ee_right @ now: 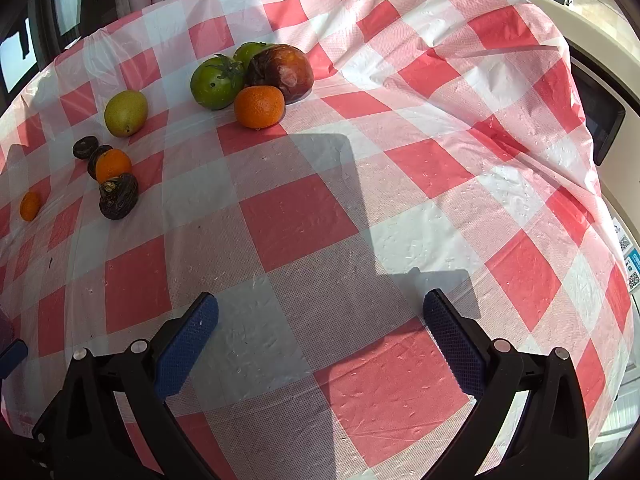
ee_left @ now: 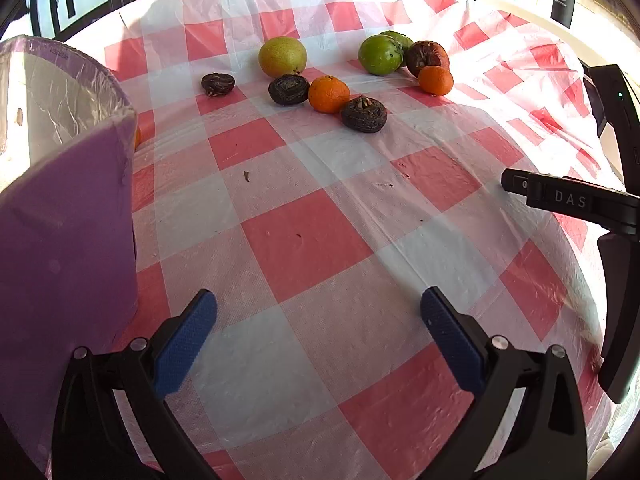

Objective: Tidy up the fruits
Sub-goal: 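Move both tools toward the fruits on the checkered tablecloth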

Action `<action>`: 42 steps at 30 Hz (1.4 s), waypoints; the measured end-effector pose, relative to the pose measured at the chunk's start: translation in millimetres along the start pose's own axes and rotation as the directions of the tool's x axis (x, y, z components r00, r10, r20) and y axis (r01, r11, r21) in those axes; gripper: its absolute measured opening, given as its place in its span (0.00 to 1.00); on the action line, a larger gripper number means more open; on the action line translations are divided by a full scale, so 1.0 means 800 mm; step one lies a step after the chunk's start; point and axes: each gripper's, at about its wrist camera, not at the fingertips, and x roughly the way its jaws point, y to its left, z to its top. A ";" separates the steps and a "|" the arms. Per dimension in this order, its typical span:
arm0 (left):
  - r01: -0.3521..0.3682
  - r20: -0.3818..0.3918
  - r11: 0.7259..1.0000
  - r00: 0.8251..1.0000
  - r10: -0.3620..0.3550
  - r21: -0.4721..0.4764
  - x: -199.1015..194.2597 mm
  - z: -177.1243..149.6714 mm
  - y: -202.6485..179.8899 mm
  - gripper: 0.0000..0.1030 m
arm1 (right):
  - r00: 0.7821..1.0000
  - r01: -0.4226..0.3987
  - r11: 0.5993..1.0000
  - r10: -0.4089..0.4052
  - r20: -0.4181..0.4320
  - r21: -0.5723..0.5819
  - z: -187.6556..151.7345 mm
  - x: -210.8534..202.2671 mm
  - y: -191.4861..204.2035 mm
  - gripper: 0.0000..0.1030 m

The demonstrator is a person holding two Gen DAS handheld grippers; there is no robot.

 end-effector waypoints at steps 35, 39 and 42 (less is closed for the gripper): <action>0.060 0.001 0.994 0.998 -0.061 0.095 -0.001 -0.003 -0.024 0.99 | 1.000 -0.001 1.000 0.001 -0.001 0.001 0.001 0.002 -0.001 0.96; 0.061 -0.001 0.994 0.998 -0.061 0.094 0.000 -0.003 -0.024 0.99 | 1.000 -0.001 1.000 0.001 -0.002 0.000 0.002 0.002 -0.001 0.96; 0.069 0.000 0.992 0.998 -0.069 0.102 -0.002 -0.005 -0.023 0.99 | 1.000 0.000 1.000 0.000 0.000 0.002 0.000 -0.002 0.000 0.96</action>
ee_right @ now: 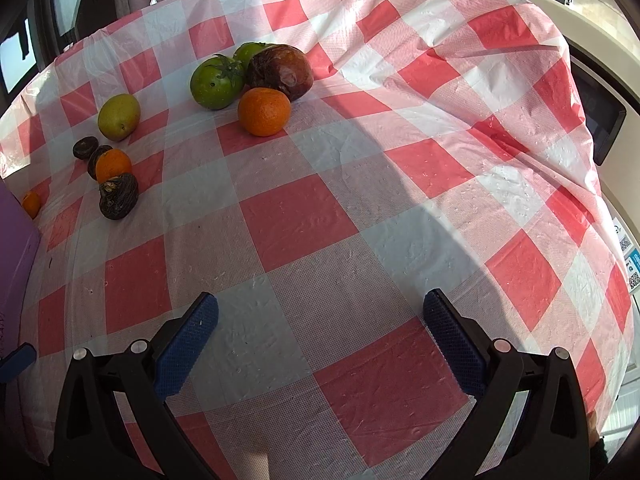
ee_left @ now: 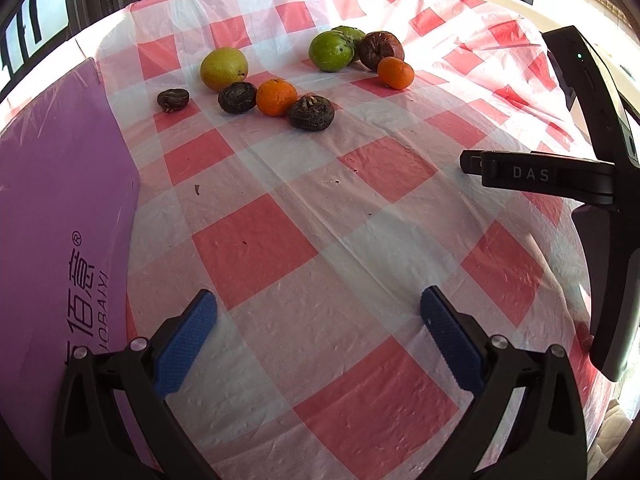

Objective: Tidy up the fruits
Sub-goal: 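Move both tools toward the fruits on the checkered tablecloth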

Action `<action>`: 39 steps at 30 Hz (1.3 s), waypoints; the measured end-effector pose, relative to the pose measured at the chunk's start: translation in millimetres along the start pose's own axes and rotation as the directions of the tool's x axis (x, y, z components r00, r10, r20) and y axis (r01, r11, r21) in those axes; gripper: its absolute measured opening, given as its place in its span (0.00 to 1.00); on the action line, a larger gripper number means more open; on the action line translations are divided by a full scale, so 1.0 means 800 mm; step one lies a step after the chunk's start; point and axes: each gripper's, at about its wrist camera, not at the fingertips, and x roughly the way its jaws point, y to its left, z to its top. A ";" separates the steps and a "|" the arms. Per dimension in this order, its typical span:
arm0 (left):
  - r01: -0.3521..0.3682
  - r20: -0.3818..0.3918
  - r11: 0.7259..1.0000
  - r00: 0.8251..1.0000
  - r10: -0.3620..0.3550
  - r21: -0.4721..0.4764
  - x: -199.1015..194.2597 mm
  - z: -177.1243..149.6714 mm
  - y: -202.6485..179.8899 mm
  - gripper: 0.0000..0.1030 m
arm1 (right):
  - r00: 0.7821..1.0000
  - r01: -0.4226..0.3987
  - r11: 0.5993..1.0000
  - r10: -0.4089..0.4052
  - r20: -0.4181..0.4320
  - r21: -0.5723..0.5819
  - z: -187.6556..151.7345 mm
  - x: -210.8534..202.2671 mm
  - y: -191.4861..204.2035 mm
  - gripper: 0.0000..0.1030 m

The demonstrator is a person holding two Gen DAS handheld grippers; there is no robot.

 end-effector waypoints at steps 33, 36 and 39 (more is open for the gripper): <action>0.168 -0.036 0.956 0.986 -0.165 0.239 0.024 0.035 0.021 0.99 | 0.986 0.163 0.956 -0.163 -0.022 0.245 0.008 -0.006 -0.040 0.96; 0.167 -0.032 0.957 0.986 -0.164 0.236 0.028 0.036 0.020 0.99 | 0.987 0.162 0.957 -0.162 -0.019 0.241 0.006 -0.005 -0.042 0.96; 0.169 -0.028 0.957 0.986 -0.167 0.235 0.026 0.033 0.021 0.99 | 0.986 0.162 0.958 -0.163 -0.018 0.237 0.002 -0.007 -0.041 0.96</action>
